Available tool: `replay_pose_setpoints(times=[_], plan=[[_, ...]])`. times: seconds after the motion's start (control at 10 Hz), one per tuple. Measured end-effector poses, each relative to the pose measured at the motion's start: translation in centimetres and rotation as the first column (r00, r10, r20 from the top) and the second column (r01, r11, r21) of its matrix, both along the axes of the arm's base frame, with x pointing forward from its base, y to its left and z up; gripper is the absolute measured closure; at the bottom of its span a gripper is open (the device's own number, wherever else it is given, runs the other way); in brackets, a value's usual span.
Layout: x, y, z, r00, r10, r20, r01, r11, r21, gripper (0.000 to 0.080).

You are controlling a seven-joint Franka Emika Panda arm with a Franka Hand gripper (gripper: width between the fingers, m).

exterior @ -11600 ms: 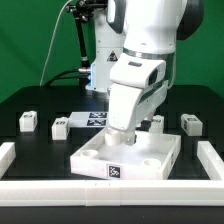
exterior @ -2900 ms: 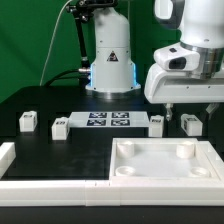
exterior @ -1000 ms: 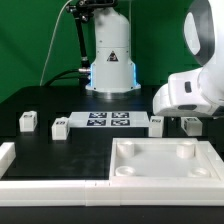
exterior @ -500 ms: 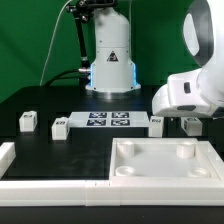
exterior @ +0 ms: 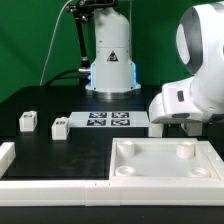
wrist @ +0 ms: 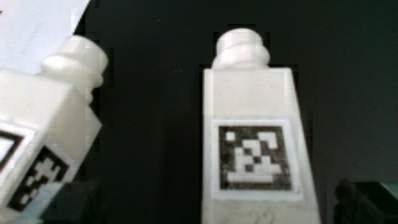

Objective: Assemble one leg

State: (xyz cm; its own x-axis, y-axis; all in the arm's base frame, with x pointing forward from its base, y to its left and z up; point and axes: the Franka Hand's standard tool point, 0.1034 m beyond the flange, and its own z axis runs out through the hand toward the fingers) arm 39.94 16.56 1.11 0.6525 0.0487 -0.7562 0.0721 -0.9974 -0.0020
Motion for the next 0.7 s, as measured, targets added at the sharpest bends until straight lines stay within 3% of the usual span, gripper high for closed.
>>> replay_pose_setpoints(times=[0.7], plan=[[-0.87,-0.24,-0.32,0.999,0.003,-0.044,-0.004,1.000,-0.010,0.0150]])
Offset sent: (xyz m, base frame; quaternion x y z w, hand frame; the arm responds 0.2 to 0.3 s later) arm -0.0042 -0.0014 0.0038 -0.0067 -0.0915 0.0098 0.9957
